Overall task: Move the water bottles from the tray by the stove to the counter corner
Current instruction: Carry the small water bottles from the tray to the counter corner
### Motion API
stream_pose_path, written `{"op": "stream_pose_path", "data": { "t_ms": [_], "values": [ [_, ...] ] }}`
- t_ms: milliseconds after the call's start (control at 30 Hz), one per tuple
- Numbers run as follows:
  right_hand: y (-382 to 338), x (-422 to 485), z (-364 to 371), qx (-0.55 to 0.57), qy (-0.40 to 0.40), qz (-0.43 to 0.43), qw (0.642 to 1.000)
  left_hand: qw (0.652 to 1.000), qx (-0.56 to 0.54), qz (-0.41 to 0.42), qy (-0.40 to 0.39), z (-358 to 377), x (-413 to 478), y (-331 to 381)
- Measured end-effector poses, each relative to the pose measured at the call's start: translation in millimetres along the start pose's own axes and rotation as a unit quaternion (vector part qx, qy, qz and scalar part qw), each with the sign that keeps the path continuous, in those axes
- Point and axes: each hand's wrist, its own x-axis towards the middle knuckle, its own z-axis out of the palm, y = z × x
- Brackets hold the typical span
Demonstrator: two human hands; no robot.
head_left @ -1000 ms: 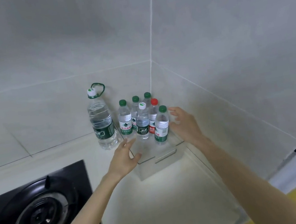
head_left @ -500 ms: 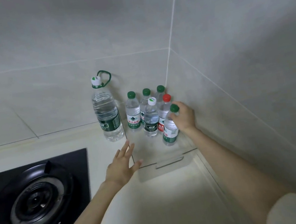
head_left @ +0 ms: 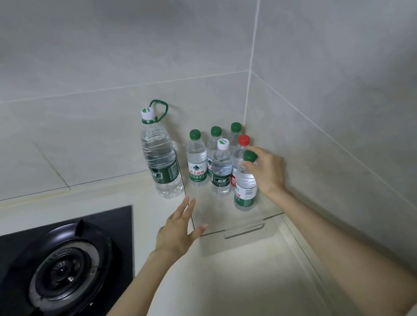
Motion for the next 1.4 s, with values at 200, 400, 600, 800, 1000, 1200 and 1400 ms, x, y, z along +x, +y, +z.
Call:
{"op": "stream_pose_path", "data": {
  "t_ms": [200, 400, 600, 800, 1000, 1200, 1400],
  "values": [
    [-46.0, -0.1, -28.1, 0.155, -0.035, -0.041, 0.986, 0.985, -0.147, 0.050, 0.074, -25.8, 0.3, 27.5],
    [-105.8, -4.8, -56.2, 0.297, -0.125, -0.090, 0.942, 0.927, -0.330, 0.120, 0.132, -68.4, 1.5, 65.9],
    [-144.5, -9.5, -60.9, 0.326, -0.178, -0.148, 0.917, 0.902, -0.357, 0.126, 0.208, -91.7, -5.0, 66.0],
    [-149.1, 3.0, -54.2, 0.318, -0.238, -0.170, 0.902, 0.885, -0.369, 0.097, 0.267, -102.3, -8.4, 47.1],
    [-82.9, 46.0, 0.6, 0.172, -0.167, -0.086, 0.967, 0.884, -0.374, 0.008, 0.281, -108.2, -1.6, 19.3],
    [-31.8, 66.5, 51.9, 0.100, -0.124, 0.040, 0.986, 0.887, -0.367, -0.038, 0.277, -110.1, -0.9, 1.7],
    [-21.0, 56.9, 73.8, 0.106, -0.038, 0.030, 0.993, 0.880, -0.386, -0.077, 0.264, -109.0, -4.8, -9.5]
  ]
}}
